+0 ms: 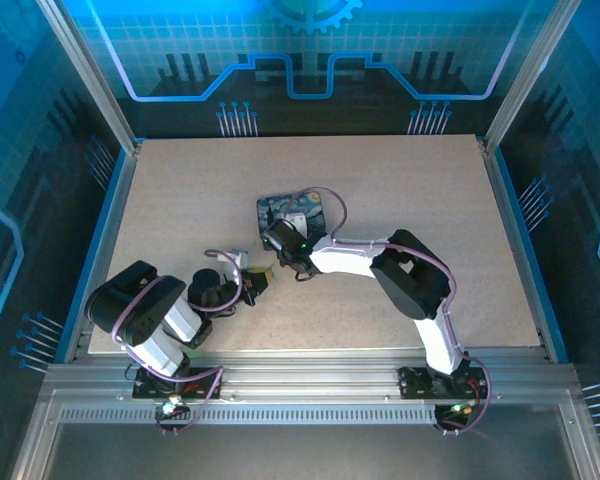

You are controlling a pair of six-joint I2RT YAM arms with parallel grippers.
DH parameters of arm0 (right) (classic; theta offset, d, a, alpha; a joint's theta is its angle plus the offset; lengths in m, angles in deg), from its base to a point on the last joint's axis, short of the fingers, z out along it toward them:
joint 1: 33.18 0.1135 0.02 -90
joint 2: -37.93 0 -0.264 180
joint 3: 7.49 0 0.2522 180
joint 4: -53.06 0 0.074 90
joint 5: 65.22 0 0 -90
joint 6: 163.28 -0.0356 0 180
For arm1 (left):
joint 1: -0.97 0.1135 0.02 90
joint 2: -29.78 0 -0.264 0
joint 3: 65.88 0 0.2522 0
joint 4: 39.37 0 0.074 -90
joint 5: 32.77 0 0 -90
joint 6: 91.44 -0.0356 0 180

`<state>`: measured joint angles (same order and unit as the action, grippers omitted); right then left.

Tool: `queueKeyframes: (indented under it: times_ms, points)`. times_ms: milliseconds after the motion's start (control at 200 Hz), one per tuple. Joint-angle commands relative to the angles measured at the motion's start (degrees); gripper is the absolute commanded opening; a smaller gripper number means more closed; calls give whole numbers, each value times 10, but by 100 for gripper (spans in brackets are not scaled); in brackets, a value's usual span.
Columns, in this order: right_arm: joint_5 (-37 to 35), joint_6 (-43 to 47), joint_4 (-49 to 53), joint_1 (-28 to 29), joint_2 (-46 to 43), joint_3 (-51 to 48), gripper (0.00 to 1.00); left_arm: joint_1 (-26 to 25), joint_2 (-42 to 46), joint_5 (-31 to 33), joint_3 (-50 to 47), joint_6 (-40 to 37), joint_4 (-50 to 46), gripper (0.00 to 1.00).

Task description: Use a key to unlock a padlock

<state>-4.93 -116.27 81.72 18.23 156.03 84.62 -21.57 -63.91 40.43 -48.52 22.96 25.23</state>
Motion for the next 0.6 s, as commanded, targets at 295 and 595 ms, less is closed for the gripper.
queueKeyframes:
  times_ms: [295,595]
  points:
    - [194,-13,22,-37,-128,-17,9,3,7,-13,9,-11,18,0]
    - [301,-59,-21,-72,-171,-63,9,-4,27,-11,30,-16,13,0]
